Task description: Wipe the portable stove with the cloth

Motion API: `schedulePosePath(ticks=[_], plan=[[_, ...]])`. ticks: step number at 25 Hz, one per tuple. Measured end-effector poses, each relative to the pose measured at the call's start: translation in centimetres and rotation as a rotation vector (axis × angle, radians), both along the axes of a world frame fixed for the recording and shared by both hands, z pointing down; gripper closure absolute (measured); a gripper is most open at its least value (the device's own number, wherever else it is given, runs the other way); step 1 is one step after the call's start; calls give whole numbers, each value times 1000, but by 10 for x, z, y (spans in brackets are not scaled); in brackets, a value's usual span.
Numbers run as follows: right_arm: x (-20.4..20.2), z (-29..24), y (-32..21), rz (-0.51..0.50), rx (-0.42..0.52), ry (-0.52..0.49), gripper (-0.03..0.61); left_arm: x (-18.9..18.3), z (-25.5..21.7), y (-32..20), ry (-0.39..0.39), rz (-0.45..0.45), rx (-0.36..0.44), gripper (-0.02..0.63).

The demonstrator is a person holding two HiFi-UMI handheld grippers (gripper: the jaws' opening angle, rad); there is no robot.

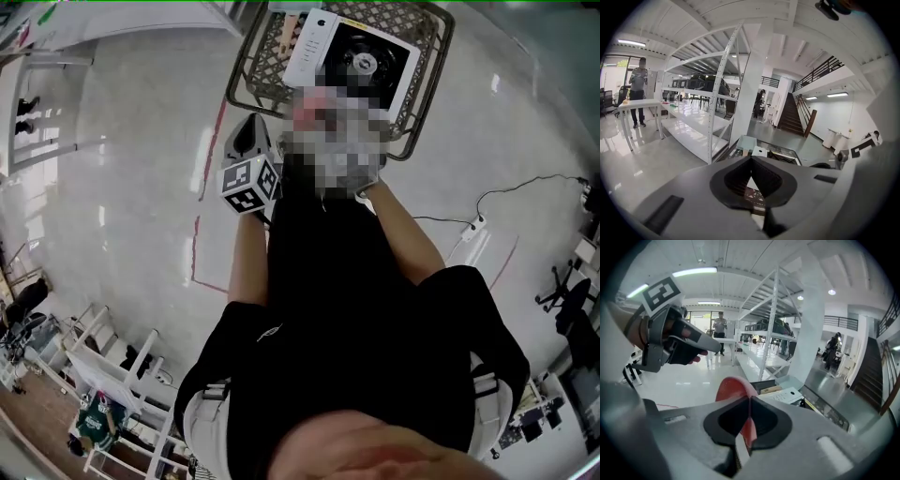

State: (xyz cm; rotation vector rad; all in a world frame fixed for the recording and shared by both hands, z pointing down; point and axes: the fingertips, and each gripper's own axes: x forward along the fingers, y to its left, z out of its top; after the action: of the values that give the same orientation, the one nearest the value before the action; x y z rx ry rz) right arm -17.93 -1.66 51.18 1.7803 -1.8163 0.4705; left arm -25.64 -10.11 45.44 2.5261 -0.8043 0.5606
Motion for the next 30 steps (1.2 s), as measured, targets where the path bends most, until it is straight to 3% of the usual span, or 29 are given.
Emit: schedulePosePath(ticks=[4,10,13,16,19,25,30], plan=[[12,39,-45,18,-96,32,561,13,32,-46,-26,51,-33,614],[10,99,-98,-52,-246,189,561,24,89,-91,-55,123,-165,614],[9,134,-113,-88,-336,287,550,30,108,-106,-71,172,-192,614],[12,158,-120,-109,-405,365,479,37,117,-114,-76,219,-204,614],[14,160,-121,-63,-412,386,466,38,120,-114,-87,243,-210,614],[6,163,-120,-49,-389,280,353,41,124,-116,-97,267,-217,614],[16,157,-122,-16,-335,362,353,45,128,-115,-109,283,-214,614]])
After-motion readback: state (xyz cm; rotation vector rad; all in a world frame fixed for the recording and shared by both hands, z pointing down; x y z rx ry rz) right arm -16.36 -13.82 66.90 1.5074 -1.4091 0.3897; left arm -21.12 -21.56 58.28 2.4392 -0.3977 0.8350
